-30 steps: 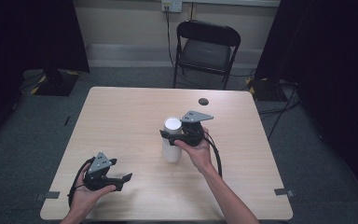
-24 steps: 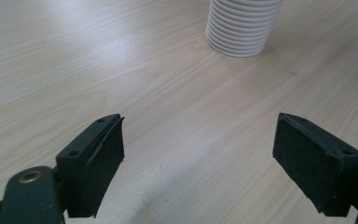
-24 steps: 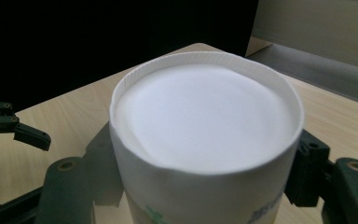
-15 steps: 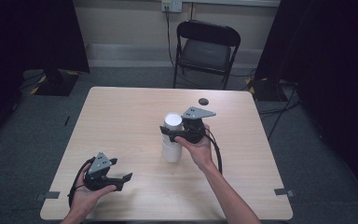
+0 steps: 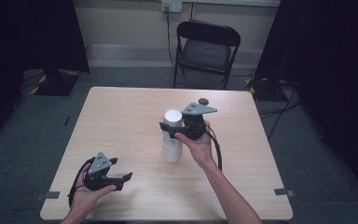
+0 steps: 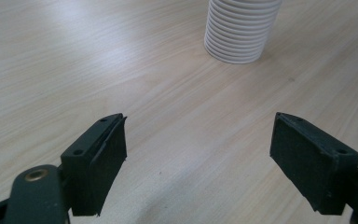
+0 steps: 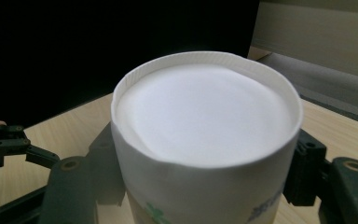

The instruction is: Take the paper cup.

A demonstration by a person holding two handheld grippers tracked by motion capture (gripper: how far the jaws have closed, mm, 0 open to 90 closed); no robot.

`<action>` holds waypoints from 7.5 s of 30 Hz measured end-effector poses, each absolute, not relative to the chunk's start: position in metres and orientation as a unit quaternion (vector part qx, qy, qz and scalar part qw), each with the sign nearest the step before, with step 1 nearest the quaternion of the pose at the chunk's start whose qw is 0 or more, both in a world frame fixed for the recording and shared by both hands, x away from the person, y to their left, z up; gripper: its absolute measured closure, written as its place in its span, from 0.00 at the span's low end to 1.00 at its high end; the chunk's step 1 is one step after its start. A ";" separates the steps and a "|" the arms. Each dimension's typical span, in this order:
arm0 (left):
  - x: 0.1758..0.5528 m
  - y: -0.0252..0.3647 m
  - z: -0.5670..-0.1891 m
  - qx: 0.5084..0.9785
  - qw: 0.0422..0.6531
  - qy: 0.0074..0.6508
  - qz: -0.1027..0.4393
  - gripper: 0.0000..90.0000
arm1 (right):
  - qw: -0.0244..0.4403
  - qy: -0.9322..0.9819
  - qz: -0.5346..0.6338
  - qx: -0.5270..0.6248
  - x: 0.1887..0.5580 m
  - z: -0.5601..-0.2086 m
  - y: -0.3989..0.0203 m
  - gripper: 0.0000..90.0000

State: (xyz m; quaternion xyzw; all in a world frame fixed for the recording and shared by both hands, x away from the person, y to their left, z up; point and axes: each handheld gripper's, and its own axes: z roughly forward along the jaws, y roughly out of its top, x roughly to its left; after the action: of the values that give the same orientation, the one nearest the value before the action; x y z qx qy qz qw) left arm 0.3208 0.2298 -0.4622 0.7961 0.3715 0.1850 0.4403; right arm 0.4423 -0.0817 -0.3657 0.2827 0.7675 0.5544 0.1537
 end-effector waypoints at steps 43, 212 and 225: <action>0.318 0.229 -0.462 0.774 0.485 0.367 0.176 0.22 | 0.177 0.730 0.604 0.265 0.431 -0.312 -0.098 0.37; 0.330 0.155 -0.464 0.819 0.480 0.313 0.030 0.92 | 0.038 0.813 0.544 0.203 0.341 -0.396 -0.090 0.48; 0.329 0.157 -0.463 0.815 0.493 0.306 0.011 0.93 | 0.041 0.839 0.511 0.182 0.345 -0.407 -0.089 0.56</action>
State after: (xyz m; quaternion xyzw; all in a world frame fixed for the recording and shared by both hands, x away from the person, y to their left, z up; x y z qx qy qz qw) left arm 0.3291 0.1565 -0.4627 0.8147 0.3060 0.0113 0.4925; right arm 0.3446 -0.0888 -0.4074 0.1824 0.8389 0.5112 0.0414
